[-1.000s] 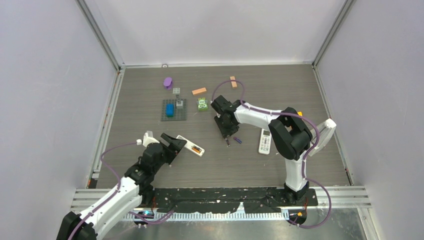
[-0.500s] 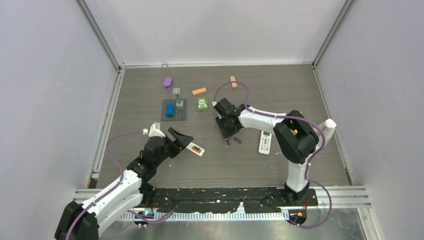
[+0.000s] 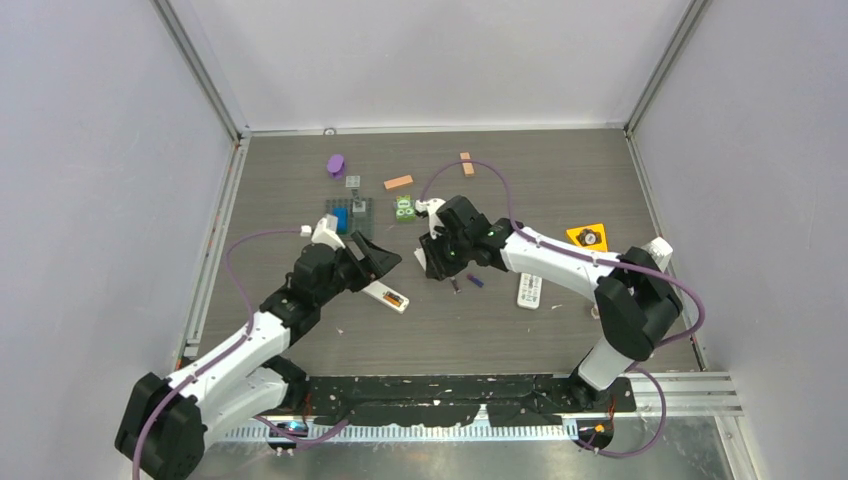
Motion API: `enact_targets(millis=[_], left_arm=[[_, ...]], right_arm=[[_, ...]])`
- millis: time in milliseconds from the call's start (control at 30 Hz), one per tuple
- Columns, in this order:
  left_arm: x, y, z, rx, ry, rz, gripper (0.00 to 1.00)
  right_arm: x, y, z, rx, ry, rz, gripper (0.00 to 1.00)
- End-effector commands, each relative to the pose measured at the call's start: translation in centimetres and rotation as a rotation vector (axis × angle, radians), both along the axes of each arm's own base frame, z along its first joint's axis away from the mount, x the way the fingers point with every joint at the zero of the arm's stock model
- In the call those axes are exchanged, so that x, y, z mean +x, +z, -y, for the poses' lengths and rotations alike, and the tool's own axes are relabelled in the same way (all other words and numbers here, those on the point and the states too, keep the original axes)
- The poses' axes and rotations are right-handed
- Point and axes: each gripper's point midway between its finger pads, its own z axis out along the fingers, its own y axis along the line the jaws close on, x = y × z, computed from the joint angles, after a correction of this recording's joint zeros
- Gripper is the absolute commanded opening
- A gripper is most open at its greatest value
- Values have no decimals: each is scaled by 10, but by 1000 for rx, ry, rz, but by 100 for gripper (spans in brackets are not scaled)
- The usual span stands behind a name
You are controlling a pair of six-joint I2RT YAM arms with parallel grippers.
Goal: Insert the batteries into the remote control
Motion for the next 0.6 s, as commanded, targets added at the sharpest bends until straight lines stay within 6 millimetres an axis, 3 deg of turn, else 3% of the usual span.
enact_targets(millis=[0,300,567], left_arm=[[3,9,19,14,-107,10,73],[9,1,30,21,-144,-48,62],[9,-8,36,22,-166,-89,30]], right_arm=[[-22,31,-25,99,130,51,18],[-39,45,-49,158,182,51,19],[-39,52,-59,188,187,39,19]])
